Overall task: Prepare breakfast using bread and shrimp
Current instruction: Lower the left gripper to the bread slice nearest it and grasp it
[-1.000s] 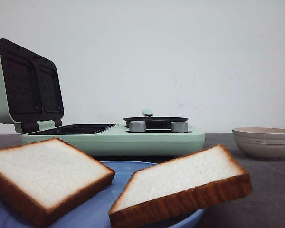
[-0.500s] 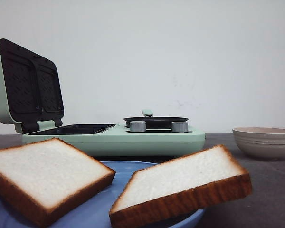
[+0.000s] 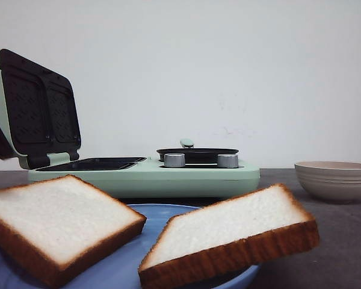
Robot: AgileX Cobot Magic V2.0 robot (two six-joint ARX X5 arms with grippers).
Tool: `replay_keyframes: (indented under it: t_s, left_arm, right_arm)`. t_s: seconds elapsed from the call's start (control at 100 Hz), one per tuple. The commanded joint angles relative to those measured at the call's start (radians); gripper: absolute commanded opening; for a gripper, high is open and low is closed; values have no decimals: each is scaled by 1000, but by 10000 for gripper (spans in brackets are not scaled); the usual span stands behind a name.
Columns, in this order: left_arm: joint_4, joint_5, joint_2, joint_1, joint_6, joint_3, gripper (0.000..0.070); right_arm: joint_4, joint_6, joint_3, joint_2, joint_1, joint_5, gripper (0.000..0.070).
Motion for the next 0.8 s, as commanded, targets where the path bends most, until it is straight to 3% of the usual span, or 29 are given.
replay_keyframes:
  t_s: [0.0, 0.55, 0.63, 0.79]
  left_arm:
    - [26, 1, 25, -10, -11, -4, 442]
    - [185, 4, 156, -108, -65, -15, 440]
    - [195, 4, 165, -110, -66, -15, 411]
    - [206, 5, 183, -112, -68, -15, 247]
  right_arm:
    - [7, -10, 16, 0, 3, -3, 521]
    - [5, -10, 16, 0, 3, -4, 521]
    - [3, -10, 16, 0, 3, -4, 521]
    - [3, -10, 16, 0, 3, -4, 521]
